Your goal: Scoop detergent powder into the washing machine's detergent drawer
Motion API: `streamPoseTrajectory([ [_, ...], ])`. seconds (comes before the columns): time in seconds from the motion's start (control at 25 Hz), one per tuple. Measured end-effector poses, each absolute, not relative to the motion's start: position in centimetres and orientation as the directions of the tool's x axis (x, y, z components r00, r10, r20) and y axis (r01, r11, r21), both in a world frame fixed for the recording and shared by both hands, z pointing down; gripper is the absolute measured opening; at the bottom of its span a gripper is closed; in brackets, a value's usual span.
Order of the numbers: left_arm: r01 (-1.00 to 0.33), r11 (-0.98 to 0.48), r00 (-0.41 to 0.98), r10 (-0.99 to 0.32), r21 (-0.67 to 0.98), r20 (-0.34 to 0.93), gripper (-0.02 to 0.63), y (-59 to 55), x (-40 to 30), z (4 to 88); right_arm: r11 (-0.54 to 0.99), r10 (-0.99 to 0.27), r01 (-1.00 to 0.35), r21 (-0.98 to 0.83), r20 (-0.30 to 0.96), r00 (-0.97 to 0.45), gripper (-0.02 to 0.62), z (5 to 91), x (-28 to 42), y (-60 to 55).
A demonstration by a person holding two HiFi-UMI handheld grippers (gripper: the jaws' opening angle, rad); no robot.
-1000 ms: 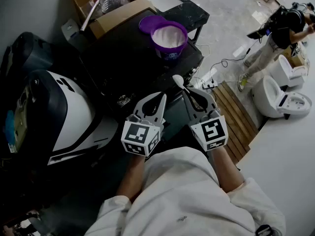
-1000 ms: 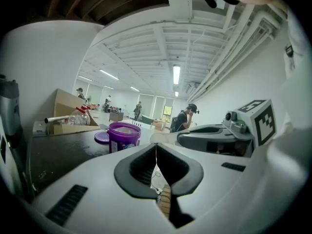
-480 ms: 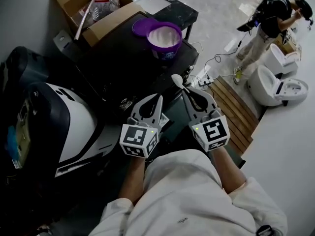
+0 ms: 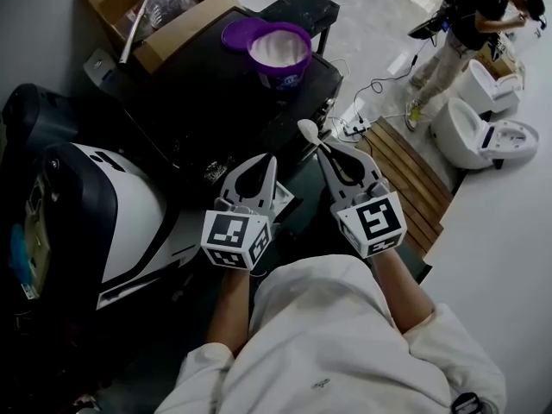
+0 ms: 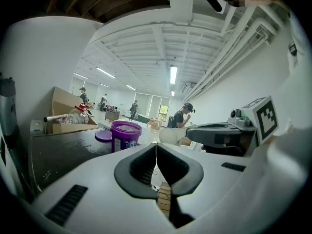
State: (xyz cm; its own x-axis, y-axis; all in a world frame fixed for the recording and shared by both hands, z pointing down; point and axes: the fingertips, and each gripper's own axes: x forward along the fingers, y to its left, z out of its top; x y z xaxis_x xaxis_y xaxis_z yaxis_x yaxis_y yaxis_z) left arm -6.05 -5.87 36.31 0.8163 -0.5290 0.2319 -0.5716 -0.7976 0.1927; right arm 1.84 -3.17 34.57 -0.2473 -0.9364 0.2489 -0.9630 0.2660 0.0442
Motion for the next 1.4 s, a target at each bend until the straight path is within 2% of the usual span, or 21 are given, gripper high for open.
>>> streamPoseTrajectory([
  [0.44, -0.625, -0.758, 0.776, -0.577, 0.187, 0.255, 0.018, -7.3, -6.5, 36.7, 0.288, -0.932, -0.957, 0.037, 0.241, -0.271, 0.012, 34.4, 3.0, -4.5],
  [1.4, -0.659, -0.735, 0.748, -0.614, 0.162, 0.253, 0.018, -12.7, -0.2, 35.2, 0.364, -0.913, -0.930, 0.045, 0.212, -0.347, 0.012, 32.6, 8.3, -11.7],
])
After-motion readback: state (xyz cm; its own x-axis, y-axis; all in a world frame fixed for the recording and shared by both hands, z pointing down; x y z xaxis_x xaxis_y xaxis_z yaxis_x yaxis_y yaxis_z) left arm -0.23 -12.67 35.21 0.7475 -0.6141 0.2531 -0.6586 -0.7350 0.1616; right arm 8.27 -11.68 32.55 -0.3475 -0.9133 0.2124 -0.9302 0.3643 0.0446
